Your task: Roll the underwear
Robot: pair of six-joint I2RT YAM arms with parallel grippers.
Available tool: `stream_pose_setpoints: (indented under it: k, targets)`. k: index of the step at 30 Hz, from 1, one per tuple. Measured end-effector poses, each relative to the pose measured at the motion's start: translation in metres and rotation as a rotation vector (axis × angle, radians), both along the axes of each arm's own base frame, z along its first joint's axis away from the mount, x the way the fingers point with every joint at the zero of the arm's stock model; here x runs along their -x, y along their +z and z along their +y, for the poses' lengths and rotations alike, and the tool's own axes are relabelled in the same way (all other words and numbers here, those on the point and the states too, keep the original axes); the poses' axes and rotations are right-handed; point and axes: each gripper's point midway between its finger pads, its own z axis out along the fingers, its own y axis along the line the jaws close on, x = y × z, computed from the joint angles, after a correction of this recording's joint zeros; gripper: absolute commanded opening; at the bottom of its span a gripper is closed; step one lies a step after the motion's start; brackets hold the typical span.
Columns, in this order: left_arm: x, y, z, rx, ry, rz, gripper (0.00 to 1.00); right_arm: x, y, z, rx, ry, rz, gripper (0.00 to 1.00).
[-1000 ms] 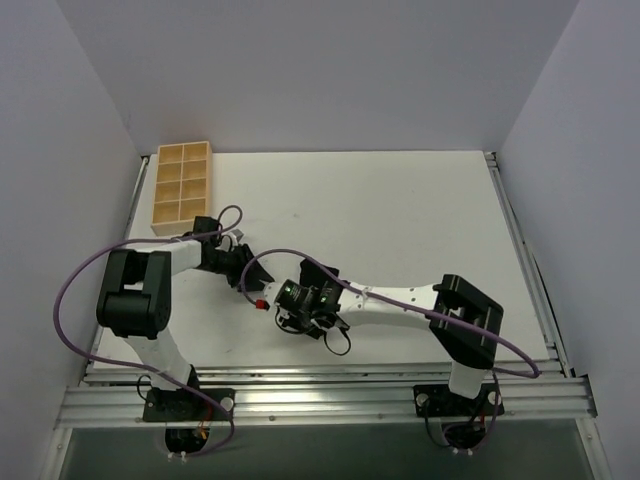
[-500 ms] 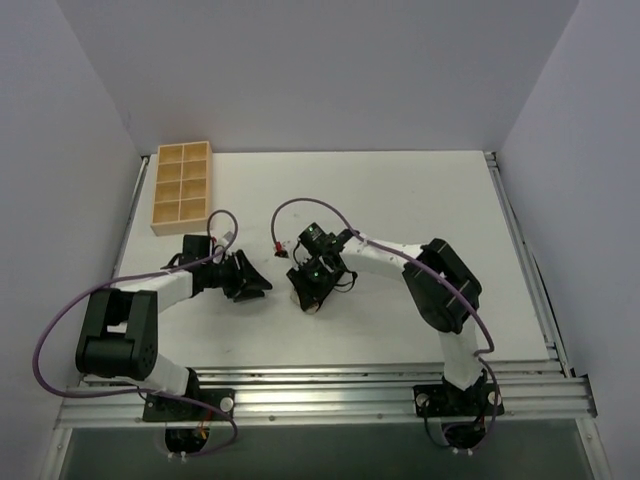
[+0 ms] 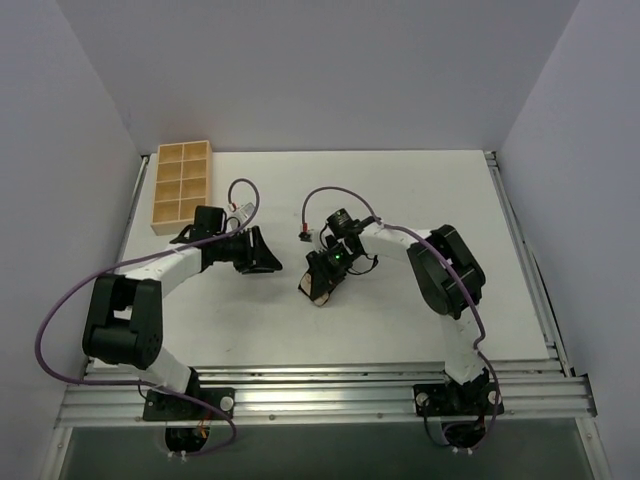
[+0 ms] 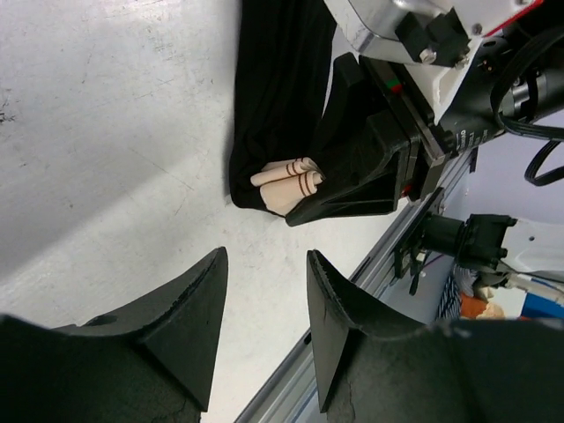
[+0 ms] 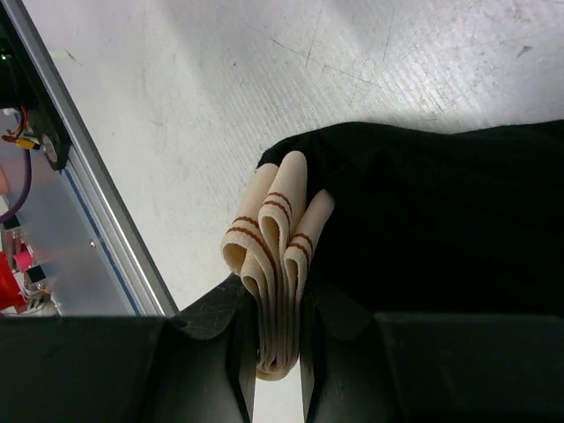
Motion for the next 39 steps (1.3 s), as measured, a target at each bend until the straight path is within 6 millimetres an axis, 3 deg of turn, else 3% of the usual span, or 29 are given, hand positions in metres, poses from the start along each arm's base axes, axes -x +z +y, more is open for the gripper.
stream_pose_setpoints:
  k: [10, 15, 29, 39]
  targets:
    - [0.001, -0.014, -0.008, 0.013, -0.159, -0.015, 0.49, 0.01, -0.002, 0.004, -0.059, 0.023, 0.077, 0.0]
    - [0.012, -0.019, -0.018, 0.017, -0.24, -0.029, 0.55, 0.022, -0.002, 0.004, -0.077, 0.038, 0.119, 0.0]
    - [0.03, -0.046, -0.048, 0.033, -0.385, 0.012, 0.56, 0.032, -0.001, 0.01, -0.081, 0.066, 0.131, 0.0]
    - [0.032, -0.045, -0.057, 0.067, -0.411, -0.02, 0.56, 0.036, -0.002, 0.011, -0.093, 0.066, 0.162, 0.0]
